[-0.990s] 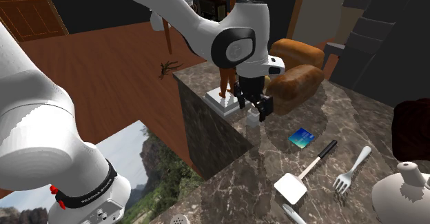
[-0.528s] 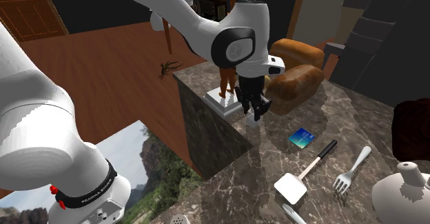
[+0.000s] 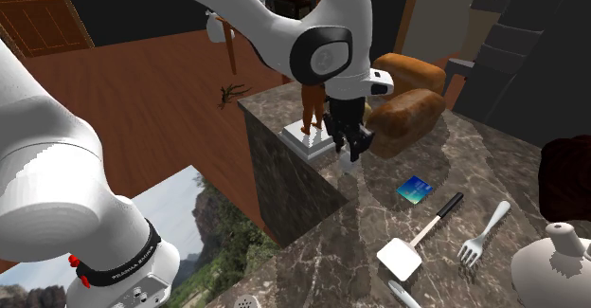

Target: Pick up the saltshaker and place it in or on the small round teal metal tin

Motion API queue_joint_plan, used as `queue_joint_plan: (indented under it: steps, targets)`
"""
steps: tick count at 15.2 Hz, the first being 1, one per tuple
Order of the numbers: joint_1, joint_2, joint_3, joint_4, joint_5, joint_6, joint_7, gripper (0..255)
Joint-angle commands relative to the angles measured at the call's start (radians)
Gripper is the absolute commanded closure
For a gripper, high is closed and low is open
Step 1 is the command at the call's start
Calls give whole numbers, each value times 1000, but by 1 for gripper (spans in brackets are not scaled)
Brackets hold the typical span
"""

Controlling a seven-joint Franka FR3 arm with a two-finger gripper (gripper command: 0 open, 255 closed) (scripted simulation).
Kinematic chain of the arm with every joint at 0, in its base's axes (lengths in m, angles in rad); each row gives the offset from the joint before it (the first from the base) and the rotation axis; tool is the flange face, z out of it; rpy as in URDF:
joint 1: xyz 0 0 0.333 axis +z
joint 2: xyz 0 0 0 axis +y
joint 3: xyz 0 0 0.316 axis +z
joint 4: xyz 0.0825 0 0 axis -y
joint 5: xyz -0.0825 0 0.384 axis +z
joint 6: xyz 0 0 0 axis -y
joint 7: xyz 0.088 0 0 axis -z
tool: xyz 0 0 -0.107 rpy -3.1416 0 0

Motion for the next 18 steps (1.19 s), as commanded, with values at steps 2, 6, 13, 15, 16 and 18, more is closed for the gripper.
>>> queue_joint_plan:
  steps: [2, 6, 13, 15, 16, 18]
  targets:
    - [1, -24, 1, 16, 0, -40, -3, 255]
    - [2, -56, 3, 41, 1, -96, -6, 255]
    - [3, -102, 6, 92, 3, -193, -13, 255]
    - [4, -113, 8, 109, 4, -221, -15, 255]
    - [4, -118, 8, 117, 4, -235, -16, 255]
    - [5, -127, 9, 135, 5, -262, -18, 255]
